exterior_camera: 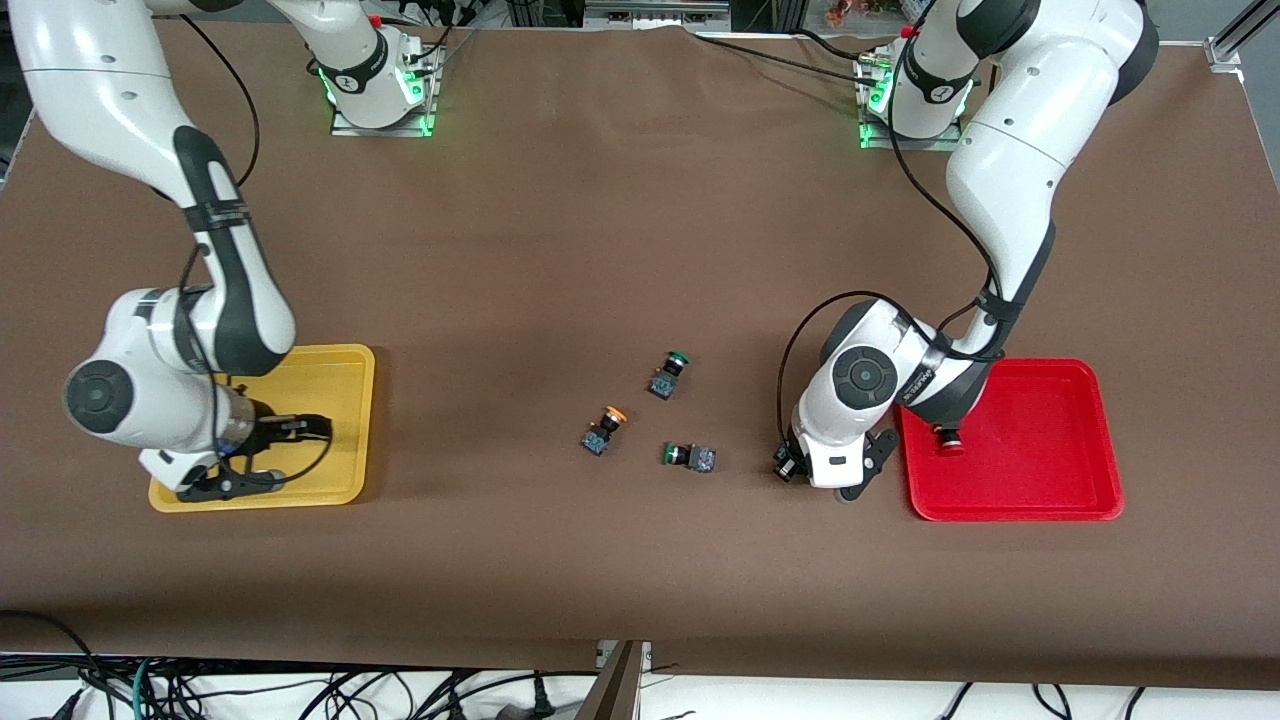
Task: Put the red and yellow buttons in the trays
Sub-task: 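Carry the red button to the red tray while the right gripper reaches yellow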
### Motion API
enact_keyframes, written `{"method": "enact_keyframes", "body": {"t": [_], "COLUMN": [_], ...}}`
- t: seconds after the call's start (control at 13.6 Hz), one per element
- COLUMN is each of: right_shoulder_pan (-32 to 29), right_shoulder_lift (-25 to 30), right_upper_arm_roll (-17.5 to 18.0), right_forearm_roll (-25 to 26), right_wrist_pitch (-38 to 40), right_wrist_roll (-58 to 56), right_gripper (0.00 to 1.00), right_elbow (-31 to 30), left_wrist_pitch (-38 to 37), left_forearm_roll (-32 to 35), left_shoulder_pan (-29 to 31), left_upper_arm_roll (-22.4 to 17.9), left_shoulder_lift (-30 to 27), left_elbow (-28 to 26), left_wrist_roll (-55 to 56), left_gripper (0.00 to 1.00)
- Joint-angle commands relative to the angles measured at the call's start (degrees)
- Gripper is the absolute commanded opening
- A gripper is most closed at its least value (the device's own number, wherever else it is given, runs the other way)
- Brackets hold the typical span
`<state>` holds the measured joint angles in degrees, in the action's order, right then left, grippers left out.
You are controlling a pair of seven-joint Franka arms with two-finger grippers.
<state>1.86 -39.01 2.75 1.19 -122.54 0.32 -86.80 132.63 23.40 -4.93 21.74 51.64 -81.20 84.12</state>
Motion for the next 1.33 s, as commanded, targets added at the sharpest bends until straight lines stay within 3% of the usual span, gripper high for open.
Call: {"method": "enact_keyframes", "body": {"t": [0.0,0.22,0.59,0.89,1.25], "right_shoulder_pan": [6.9,14.0,22.4,28.8,32.9], "right_shoulder_lift": [1.3,-0.5,-4.7,-8.0,-15.3], "right_upper_arm_roll": [-0.4,-0.5,-0.5,-2.0,-3.4], "right_forearm_roll": [0.2,0.3,0.5,1.9,3.3], "right_wrist_pitch": [0.1,-0.4,-6.1,-13.4,-14.9], "right_wrist_roll": [16.0,34.4,51.9,61.5,68.5], "right_gripper": [1.0,1.0,1.0,1.0,1.0], "right_elbow": [-0.8,2.1,6.8,8.5,17.3], "left_wrist_pitch": [-0.4,-2.0,-17.4,-22.7,-25.5], "left_forearm_roll": [0.0,0.2,-1.6,-9.1,-9.6], "left_shoulder_pan": [-1.1,-0.7,2.8,9.6,20.8], "left_upper_arm_roll": [-1.1,-1.1,0.7,2.1,2.1], "left_shoulder_lift": [0.7,-1.9,-5.1,-10.9,-15.1], "left_elbow": [1.6,1.7,6.1,5.4,-0.3], "left_wrist_roll": [0.2,-0.9,-13.0,-29.4,-60.7], "left_gripper": [0.03,0.01,0.0,0.0,0.0]}}
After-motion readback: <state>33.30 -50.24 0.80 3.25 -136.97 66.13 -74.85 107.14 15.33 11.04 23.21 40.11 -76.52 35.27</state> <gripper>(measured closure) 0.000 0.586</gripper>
